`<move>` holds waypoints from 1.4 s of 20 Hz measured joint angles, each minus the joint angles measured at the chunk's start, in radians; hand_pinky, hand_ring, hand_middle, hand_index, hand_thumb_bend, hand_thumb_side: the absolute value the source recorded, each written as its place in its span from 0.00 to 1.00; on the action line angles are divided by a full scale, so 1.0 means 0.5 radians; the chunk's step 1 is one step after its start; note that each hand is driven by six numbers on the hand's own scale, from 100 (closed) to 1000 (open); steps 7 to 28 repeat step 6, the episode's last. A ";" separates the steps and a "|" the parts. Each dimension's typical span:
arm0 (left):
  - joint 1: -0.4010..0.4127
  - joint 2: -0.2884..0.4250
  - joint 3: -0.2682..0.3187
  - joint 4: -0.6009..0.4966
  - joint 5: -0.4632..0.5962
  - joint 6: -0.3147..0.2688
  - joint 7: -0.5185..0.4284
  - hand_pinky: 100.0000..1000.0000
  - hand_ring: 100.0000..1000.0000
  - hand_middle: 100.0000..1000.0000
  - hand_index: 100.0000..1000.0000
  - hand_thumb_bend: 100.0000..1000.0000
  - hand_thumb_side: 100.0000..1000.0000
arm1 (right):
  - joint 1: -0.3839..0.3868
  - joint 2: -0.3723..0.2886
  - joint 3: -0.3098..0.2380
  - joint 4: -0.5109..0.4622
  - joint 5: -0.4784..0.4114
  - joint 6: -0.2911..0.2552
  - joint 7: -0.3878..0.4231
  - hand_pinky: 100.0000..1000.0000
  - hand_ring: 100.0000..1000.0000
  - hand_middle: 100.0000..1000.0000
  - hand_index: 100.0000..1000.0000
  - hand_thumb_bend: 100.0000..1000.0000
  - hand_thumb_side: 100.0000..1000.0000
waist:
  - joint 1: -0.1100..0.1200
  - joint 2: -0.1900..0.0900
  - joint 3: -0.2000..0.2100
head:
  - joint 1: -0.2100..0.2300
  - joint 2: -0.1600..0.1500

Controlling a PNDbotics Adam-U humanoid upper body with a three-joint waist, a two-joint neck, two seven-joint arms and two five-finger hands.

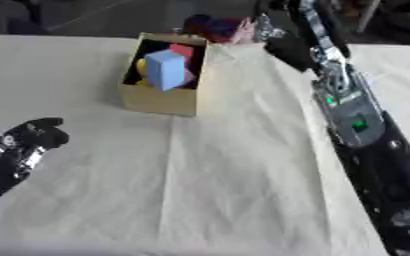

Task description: Pick up objects on the table and place them in the box.

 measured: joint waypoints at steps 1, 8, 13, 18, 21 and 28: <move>0.001 0.000 0.004 0.000 -0.001 0.001 0.002 0.80 0.72 0.62 0.85 0.00 0.68 | 0.069 0.025 -0.011 -0.030 -0.001 -0.010 -0.016 0.86 0.64 0.72 0.94 0.00 0.50 | -0.003 0.000 -0.004 | 0.011 0.000; 0.002 0.001 0.006 0.000 -0.001 0.004 0.006 0.80 0.72 0.62 0.85 0.00 0.69 | 0.349 0.191 -0.063 -0.109 0.005 -0.048 -0.061 0.85 0.62 0.71 0.93 0.00 0.56 | -0.014 0.000 -0.033 | 0.048 0.000; 0.002 0.001 0.006 0.000 -0.001 0.004 0.006 0.80 0.72 0.62 0.85 0.00 0.69 | 0.349 0.191 -0.063 -0.109 0.005 -0.048 -0.061 0.85 0.62 0.71 0.93 0.00 0.56 | -0.014 0.000 -0.033 | 0.048 0.000; 0.002 0.001 0.006 0.000 -0.001 0.004 0.006 0.80 0.72 0.62 0.85 0.00 0.69 | 0.349 0.191 -0.063 -0.109 0.005 -0.048 -0.061 0.85 0.62 0.71 0.93 0.00 0.56 | -0.014 0.000 -0.033 | 0.048 0.000; 0.002 0.001 0.006 0.000 -0.001 0.004 0.006 0.80 0.72 0.62 0.85 0.00 0.69 | 0.349 0.191 -0.063 -0.109 0.005 -0.048 -0.061 0.85 0.62 0.71 0.93 0.00 0.56 | -0.014 0.000 -0.033 | 0.048 0.000; 0.002 0.001 0.006 0.000 -0.001 0.004 0.006 0.80 0.72 0.62 0.85 0.00 0.69 | 0.349 0.191 -0.063 -0.109 0.005 -0.048 -0.061 0.85 0.62 0.71 0.93 0.00 0.56 | -0.014 0.000 -0.033 | 0.048 0.000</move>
